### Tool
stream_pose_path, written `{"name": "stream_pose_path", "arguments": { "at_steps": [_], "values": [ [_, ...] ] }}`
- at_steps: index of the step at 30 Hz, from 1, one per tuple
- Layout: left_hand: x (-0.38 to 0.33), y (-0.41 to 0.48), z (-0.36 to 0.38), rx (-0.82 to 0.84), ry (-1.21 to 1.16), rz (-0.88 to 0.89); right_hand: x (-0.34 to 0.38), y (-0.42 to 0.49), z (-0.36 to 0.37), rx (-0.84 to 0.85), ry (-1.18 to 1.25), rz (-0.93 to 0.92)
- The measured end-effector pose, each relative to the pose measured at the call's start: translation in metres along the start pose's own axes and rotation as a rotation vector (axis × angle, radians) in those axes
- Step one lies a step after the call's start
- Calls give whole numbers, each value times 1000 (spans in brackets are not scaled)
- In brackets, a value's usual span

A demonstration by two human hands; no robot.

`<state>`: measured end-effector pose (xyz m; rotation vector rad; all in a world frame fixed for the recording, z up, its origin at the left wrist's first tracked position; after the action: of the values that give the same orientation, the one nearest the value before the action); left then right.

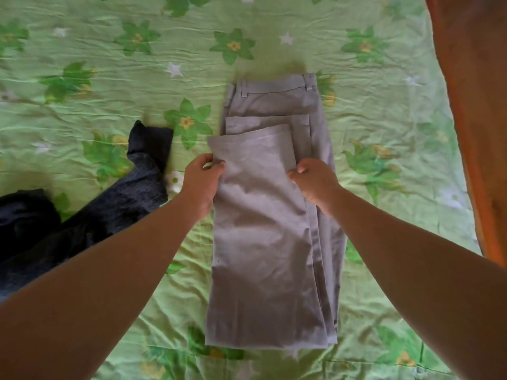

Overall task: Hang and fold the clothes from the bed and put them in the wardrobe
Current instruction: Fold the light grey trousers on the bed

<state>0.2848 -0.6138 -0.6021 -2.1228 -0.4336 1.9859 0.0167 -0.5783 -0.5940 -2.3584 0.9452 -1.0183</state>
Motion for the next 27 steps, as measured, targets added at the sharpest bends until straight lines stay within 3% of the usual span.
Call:
{"name": "stream_pose_path", "arguments": {
  "at_steps": [5,11,15,19,22,27],
  "values": [
    [-23,26,18,110,-8,46,-9,0,-20,-103,341,19],
    [-4,44,29,188,229,41,-15,14,-13,-5,290,106],
    [-31,17,24,111,484,323,-30,-1,-30,-76,321,31],
    [-11,-57,43,309,863,487,-100,-44,-65,-312,132,-2],
    [16,-98,44,379,987,453,-152,-61,-57,-194,75,111],
    [35,-111,42,368,1087,393,-129,-63,-35,-34,163,-9]
  ]
}}
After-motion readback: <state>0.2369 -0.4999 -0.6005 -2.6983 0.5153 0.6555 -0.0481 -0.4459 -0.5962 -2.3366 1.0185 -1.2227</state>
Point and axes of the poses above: each hand's wrist, its own y-axis towards the middle knuckle, its own z-axis out of the palm, x = y × z, the point moved 10 cm from there along y, towards the middle knuckle, and after that the axes turned 13 degrees about z, right-handed, at the moved point
